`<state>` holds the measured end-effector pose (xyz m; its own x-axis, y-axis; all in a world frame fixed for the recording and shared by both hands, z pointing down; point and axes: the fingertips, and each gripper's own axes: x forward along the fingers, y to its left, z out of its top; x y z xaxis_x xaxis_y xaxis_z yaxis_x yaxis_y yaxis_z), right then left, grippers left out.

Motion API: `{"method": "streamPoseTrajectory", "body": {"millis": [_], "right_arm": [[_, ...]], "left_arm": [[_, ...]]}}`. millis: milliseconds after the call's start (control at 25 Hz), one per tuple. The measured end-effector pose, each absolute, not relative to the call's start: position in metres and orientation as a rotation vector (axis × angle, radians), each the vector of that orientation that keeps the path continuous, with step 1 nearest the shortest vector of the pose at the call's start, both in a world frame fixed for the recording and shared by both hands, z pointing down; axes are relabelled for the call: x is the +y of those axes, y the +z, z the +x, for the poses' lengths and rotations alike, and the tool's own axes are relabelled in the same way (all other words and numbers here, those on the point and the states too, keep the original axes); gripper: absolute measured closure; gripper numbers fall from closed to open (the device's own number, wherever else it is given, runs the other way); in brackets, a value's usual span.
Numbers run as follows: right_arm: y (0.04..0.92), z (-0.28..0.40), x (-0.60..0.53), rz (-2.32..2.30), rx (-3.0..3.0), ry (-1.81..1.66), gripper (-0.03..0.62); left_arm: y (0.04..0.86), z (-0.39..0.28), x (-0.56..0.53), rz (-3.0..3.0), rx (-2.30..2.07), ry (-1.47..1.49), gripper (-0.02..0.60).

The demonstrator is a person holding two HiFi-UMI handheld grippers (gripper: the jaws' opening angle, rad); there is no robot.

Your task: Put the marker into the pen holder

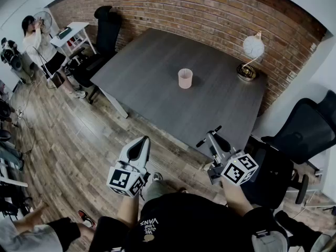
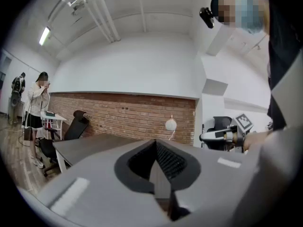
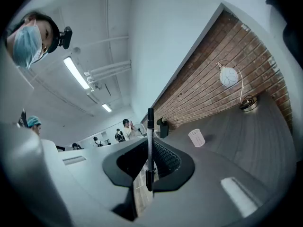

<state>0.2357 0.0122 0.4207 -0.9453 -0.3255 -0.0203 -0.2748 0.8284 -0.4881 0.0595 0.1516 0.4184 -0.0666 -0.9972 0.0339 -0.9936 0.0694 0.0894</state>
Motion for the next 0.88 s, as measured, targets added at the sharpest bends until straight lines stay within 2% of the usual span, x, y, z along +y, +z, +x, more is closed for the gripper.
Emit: {"method": "streamPoseTrajectory", "body": {"millis": [360,880], "right_arm": [[0.423,0.189,-0.008,-0.560,2.874,-0.753,0.557],[0.430,0.087,-0.047,-0.961,2.736,-0.743,0.558]], "left_arm": [[0.433,0.003,0.124,2.125,-2.151,-0.115,0.529],[0.441,-0.122,0.049,2.369,-1.810,-0.044,0.529]]}}
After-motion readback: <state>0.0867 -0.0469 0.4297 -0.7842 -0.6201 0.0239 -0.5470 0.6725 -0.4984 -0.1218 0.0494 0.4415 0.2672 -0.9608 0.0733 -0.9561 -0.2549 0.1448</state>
